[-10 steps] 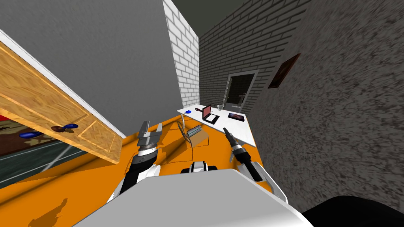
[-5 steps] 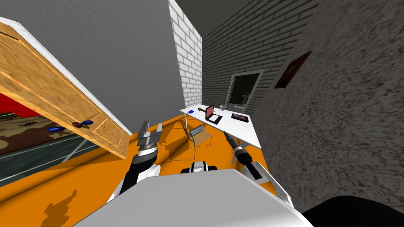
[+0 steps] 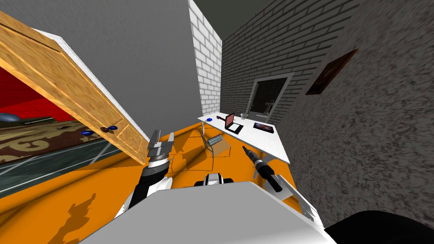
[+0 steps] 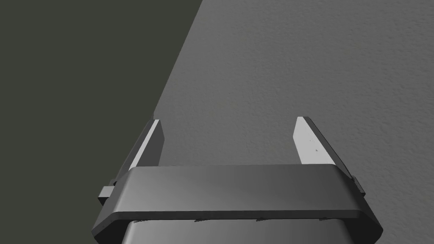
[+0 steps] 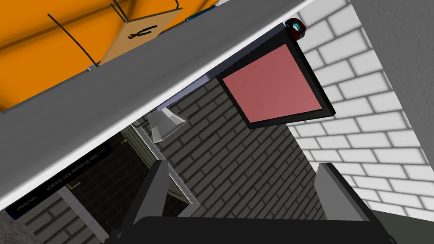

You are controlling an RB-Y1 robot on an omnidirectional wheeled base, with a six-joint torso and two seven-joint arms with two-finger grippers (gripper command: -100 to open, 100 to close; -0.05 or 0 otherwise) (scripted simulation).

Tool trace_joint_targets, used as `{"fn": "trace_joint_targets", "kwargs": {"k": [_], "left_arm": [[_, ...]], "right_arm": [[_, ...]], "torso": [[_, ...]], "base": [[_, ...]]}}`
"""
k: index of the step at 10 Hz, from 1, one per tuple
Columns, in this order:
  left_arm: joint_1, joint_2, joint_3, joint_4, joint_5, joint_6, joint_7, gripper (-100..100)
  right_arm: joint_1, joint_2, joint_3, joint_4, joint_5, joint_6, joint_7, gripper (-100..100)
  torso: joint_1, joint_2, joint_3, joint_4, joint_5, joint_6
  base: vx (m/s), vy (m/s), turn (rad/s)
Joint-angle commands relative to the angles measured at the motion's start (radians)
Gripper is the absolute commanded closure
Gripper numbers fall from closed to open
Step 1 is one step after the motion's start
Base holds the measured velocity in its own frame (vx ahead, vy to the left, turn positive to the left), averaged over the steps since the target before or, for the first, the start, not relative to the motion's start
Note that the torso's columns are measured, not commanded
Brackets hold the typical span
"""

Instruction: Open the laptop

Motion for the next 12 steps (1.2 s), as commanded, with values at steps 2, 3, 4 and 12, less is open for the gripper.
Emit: {"fn": "trace_joint_targets", "kwargs": {"k": [2, 3, 4, 12], "left_arm": [[0.0, 0.0, 0.0, 0.0, 0.0, 0.0, 0.0, 0], [0.0, 0.0, 0.0, 0.0, 0.0, 0.0, 0.0, 0], [0.0, 0.0, 0.0, 0.0, 0.0, 0.0, 0.0, 0], [0.0, 0.0, 0.0, 0.0, 0.0, 0.0, 0.0, 0]], "right_arm": [[-0.014, -0.062, 0.008, 0.071, 0.031, 0.078, 0.008, -100], [-0.022, -0.102, 0.012, 0.116, 0.051, 0.114, 0.013, -100], [-0.022, -0.102, 0.012, 0.119, 0.051, 0.123, 0.013, -100], [-0.068, -0.261, 0.033, 0.308, 0.118, 0.299, 0.032, -100]], "torso": [[0.0, 0.0, 0.0, 0.0, 0.0, 0.0], [0.0, 0.0, 0.0, 0.0, 0.0, 0.001], [0.001, 0.0, 0.0, 0.0, 0.0, 0.0], [-0.002, 0.001, 0.0, 0.0, 0.0, 0.001]], "base": [[-0.011, 0.066, 0.118], [-0.008, 0.069, 0.187], [-0.002, 0.062, 0.079], [0.005, 0.064, 0.127]]}}
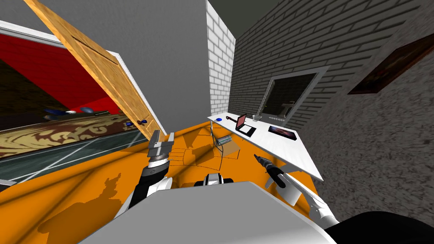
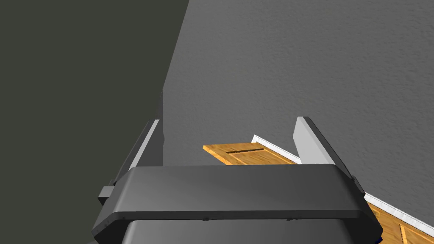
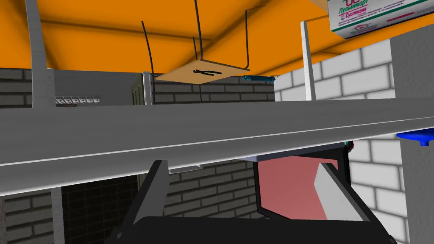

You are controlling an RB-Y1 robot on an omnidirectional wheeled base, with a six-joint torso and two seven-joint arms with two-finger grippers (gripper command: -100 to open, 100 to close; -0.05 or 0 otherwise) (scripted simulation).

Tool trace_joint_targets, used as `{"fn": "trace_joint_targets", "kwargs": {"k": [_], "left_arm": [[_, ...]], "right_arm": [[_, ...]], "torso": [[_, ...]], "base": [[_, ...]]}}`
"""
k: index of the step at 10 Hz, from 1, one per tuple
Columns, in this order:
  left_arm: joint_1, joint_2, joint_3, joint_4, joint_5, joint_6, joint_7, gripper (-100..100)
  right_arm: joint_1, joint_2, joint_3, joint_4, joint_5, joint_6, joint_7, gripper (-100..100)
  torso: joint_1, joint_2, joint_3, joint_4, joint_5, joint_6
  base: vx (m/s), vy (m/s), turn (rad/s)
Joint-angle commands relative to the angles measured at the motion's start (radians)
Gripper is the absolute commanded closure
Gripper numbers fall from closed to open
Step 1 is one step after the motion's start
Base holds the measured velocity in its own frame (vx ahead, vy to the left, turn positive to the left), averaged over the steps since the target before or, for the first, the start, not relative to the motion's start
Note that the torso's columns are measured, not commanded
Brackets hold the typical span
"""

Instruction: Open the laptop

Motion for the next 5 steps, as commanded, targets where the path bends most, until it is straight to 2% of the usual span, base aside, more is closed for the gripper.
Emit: {"fn": "trace_joint_targets", "kwargs": {"k": [1, 2, 3, 4, 5], "left_arm": [[0.0, 0.0, 0.0, 0.0, 0.0, 0.0, 0.0, 0], [0.0, 0.0, 0.0, 0.0, 0.0, 0.0, 0.0, 0], [0.0, 0.0, 0.0, 0.0, 0.0, 0.0, 0.0, 0], [0.0, 0.0, 0.0, 0.0, 0.0, 0.0, 0.0, 0], [0.0, 0.0, 0.0, 0.0, 0.0, 0.0, 0.0, 0]], "right_arm": [[-0.015, -0.038, 0.0, 0.074, 0.019, 0.029, 0.003, -100], [-0.03, -0.076, 0.007, 0.121, 0.033, 0.07, 0.007, -100], [-0.03, -0.076, 0.007, 0.13, 0.033, 0.07, 0.007, -100], [-0.046, -0.113, 0.013, 0.182, 0.045, 0.107, 0.011, -100], [-0.046, -0.113, 0.013, 0.188, 0.045, 0.109, 0.011, -100]], "torso": [[0.002, -0.001, 0.0, 0.0, 0.0, -0.002], [0.003, -0.001, -0.001, 0.0, 0.001, 0.0], [0.003, -0.002, -0.001, -0.001, 0.001, -0.001], [0.002, -0.001, -0.001, 0.0, 0.001, 0.0], [0.003, 0.0, 0.0, 0.0, 0.001, -0.001]], "base": [[0.012, 0.061, 0.141], [0.031, 0.069, 0.241], [0.026, 0.059, 0.111], [0.013, 0.068, 0.223], [0.016, 0.064, 0.106]]}}
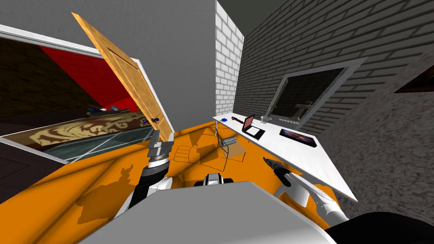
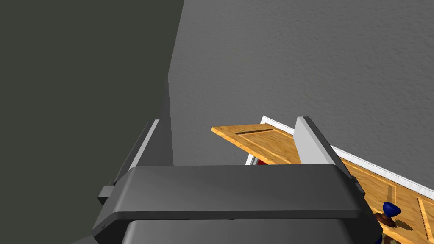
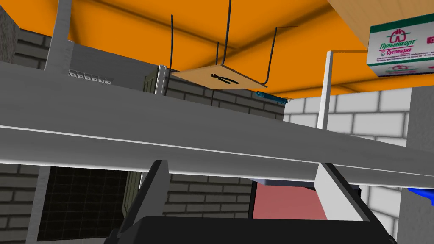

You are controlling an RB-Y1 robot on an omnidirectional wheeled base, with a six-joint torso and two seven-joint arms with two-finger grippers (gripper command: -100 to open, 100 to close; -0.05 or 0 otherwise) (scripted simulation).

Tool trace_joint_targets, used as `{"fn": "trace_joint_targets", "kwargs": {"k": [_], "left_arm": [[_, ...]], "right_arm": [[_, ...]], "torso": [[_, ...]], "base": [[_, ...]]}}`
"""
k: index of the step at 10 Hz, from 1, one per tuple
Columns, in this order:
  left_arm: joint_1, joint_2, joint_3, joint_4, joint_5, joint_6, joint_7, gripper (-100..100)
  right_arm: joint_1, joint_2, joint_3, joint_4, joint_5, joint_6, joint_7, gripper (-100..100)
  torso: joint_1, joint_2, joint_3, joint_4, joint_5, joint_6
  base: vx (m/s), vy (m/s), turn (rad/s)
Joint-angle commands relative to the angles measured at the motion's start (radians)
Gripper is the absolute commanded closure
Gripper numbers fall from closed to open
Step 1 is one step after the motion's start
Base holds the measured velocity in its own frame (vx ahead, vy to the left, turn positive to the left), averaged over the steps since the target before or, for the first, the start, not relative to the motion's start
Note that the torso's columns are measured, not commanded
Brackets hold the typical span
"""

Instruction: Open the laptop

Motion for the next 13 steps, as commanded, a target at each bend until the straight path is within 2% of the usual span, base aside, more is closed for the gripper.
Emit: {"fn": "trace_joint_targets", "kwargs": {"k": [1, 2, 3, 4, 5, 6, 7, 8, 10, 11, 12, 13], "left_arm": [[0.0, 0.0, 0.0, 0.0, 0.0, 0.0, 0.0, 0], [0.0, 0.0, 0.0, 0.0, 0.0, 0.0, 0.0, 0], [0.0, 0.0, 0.0, 0.0, 0.0, 0.0, 0.0, 0], [0.0, 0.0, 0.0, 0.0, 0.0, 0.0, 0.0, 0], [0.0, 0.0, 0.0, 0.0, 0.0, 0.0, 0.0, 0], [0.0, 0.0, 0.0, 0.0, 0.0, 0.0, 0.0, 0], [0.0, 0.0, 0.0, 0.0, 0.0, 0.0, 0.0, 0], [0.0, 0.0, 0.0, 0.0, 0.0, 0.0, 0.0, 0], [0.0, 0.0, 0.0, 0.0, 0.0, 0.0, 0.0, 0], [0.0, 0.0, 0.0, 0.0, 0.0, 0.0, 0.0, 0], [0.0, 0.0, 0.0, 0.0, 0.0, 0.0, 0.0, 0], [0.0, 0.0, 0.0, 0.0, 0.0, 0.0, 0.0, 0]], "right_arm": [[-0.028, -0.048, 0.014, 0.069, 0.02, 0.065, 0.008, -100], [-0.028, -0.048, 0.014, 0.085, 0.02, 0.069, 0.008, -100], [-0.047, -0.081, 0.021, 0.132, 0.03, 0.105, 0.011, -100], [-0.047, -0.082, 0.021, 0.143, 0.03, 0.105, 0.011, -100], [-0.066, -0.115, 0.028, 0.197, 0.039, 0.139, 0.014, -100], [-0.066, -0.115, 0.028, 0.201, 0.039, 0.139, 0.014, -100], [-0.087, -0.145, 0.036, 0.259, 0.046, 0.162, 0.017, -100], [-0.087, -0.145, 0.036, 0.259, 0.046, 0.17, 0.017, -100], [-0.13, -0.201, 0.051, 0.342, 0.056, 0.222, 0.021, -100], [-0.13, -0.201, 0.051, 0.374, 0.056, 0.227, 0.021, -100], [-0.13, -0.201, 0.051, 0.374, 0.056, 0.227, 0.021, -100], [-0.152, -0.226, 0.059, 0.429, 0.059, 0.252, 0.023, -100]], "torso": [[0.0, 0.0, 0.0, 0.0, 0.0, 0.001], [0.001, -0.001, 0.0, 0.0, 0.0, 0.0], [0.0, -0.001, -0.001, 0.0, 0.0, 0.001], [0.0, -0.002, -0.001, 0.0, 0.0, 0.0], [-0.002, -0.001, 0.0, 0.0, 0.0, 0.001], [-0.001, -0.001, 0.0, 0.0, 0.0, 0.0], [0.0, 0.0, 0.0, 0.0, 0.0, 0.001], [0.001, -0.001, 0.0, 0.0, 0.0, 0.0], [-0.001, -0.001, 0.0, 0.0, 0.0, 0.0], [0.0, -0.003, -0.001, -0.001, 0.0, 0.0], [0.0, -0.001, -0.001, 0.0, 0.0, 0.002], [-0.002, 0.002, 0.001, 0.0, -0.001, 0.002]], "base": [[0.023, 0.088, 0.207], [0.033, 0.071, 0.126], [0.044, 0.076, 0.268], [0.038, 0.056, 0.124], [0.041, 0.064, 0.22], [0.041, 0.056, 0.129], [0.048, 0.077, 0.201], [0.041, 0.054, 0.14], [0.057, 0.064, 0.317], [0.067, 0.062, 0.157], [0.033, 0.033, -0.018], [0.043, 0.044, 0.218]]}}
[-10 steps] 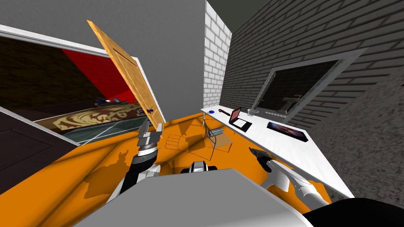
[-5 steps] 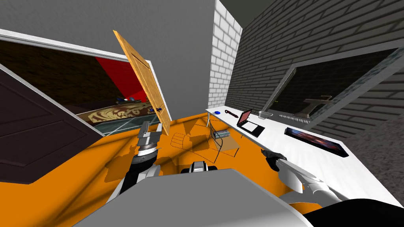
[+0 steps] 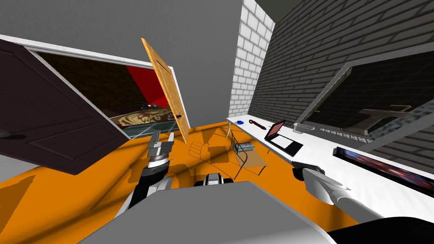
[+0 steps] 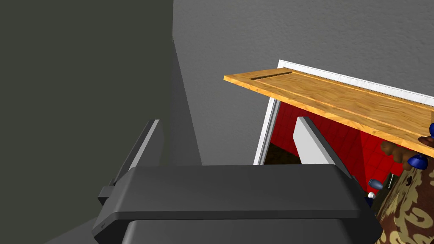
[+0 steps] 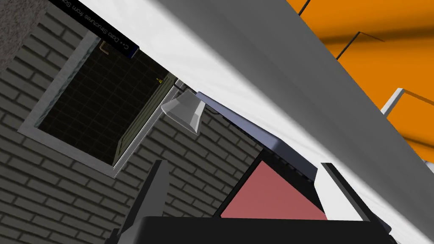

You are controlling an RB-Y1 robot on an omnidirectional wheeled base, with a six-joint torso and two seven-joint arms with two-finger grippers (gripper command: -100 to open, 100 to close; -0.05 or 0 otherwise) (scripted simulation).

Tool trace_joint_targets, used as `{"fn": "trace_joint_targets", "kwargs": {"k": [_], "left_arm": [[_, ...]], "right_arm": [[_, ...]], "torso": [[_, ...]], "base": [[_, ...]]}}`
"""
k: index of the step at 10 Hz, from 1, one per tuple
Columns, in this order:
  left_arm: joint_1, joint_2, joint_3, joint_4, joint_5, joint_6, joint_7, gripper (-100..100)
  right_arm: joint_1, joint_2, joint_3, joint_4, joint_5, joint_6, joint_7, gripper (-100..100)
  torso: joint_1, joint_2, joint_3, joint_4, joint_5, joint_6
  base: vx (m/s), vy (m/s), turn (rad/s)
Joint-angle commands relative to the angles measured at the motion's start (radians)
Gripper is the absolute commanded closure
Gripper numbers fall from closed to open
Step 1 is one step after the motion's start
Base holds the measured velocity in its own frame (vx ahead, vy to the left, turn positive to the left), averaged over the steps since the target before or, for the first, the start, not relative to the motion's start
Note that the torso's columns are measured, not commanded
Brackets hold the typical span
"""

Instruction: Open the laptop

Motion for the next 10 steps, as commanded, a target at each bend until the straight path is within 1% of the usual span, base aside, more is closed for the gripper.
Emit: {"fn": "trace_joint_targets", "kwargs": {"k": [1, 2, 3, 4, 5, 6, 7, 8, 9, 10], "left_arm": [[0.0, 0.0, 0.0, 0.0, 0.0, 0.0, 0.0, 0], [0.0, 0.0, 0.0, 0.0, 0.0, 0.0, 0.0, 0], [0.0, 0.0, 0.0, 0.0, 0.0, 0.0, 0.0, 0], [0.0, 0.0, 0.0, 0.0, 0.0, 0.0, 0.0, 0], [0.0, 0.0, 0.0, 0.0, 0.0, 0.0, 0.0, 0], [0.0, 0.0, 0.0, 0.0, 0.0, 0.0, 0.0, 0], [0.0, 0.0, 0.0, 0.0, 0.0, 0.0, 0.0, 0], [0.0, 0.0, 0.0, 0.0, 0.0, 0.0, 0.0, 0], [0.0, 0.0, 0.0, 0.0, 0.0, 0.0, 0.0, 0], [0.0, 0.0, 0.0, 0.0, 0.0, 0.0, 0.0, 0]], "right_arm": [[-0.031, -0.054, 0.015, 0.086, -0.006, 0.064, 0.008, -100], [-0.031, -0.054, 0.015, 0.091, -0.006, 0.064, 0.008, -100], [-0.053, -0.074, 0.022, 0.126, -0.005, 0.084, 0.009, -100], [-0.053, -0.074, 0.022, 0.143, -0.005, 0.084, 0.009, -100], [-0.076, -0.092, 0.03, 0.184, -0.006, 0.102, 0.01, -100], [-0.076, -0.092, 0.03, 0.193, -0.006, 0.102, 0.01, -100], [-0.098, -0.108, 0.038, 0.223, -0.007, 0.117, 0.011, -100], [-0.119, -0.121, 0.045, 0.263, -0.009, 0.13, 0.011, -100], [-0.14, -0.133, 0.052, 0.326, -0.012, 0.141, 0.011, -100], [-0.14, -0.133, 0.052, 0.326, -0.012, 0.141, 0.011, -100]], "torso": [[0.001, -0.001, -0.001, 0.0, 0.0, -0.003], [0.003, -0.003, -0.002, -0.001, 0.001, -0.002], [0.002, -0.003, -0.002, -0.001, 0.0, 0.0], [0.002, -0.003, -0.002, -0.001, 0.0, -0.002], [0.0, -0.002, -0.001, -0.001, 0.0, 0.0], [0.001, -0.002, -0.001, 0.0, 0.0, -0.002], [0.0, -0.001, -0.001, 0.0, 0.0, 0.0], [0.002, -0.003, -0.001, -0.001, 0.0, -0.002], [0.003, -0.005, -0.003, -0.001, 0.001, -0.003], [0.003, -0.005, -0.003, -0.001, 0.001, -0.001]], "base": [[0.067, 0.071, 0.379], [0.064, 0.051, 0.148], [0.076, 0.055, 0.218], [0.06, 0.037, 0.137], [0.057, 0.03, 0.264], [0.051, 0.018, 0.126], [0.067, 0.033, 0.178], [0.094, 0.056, 0.392], [0.11, 0.057, 0.341], [0.08, 0.02, 0.084]]}}
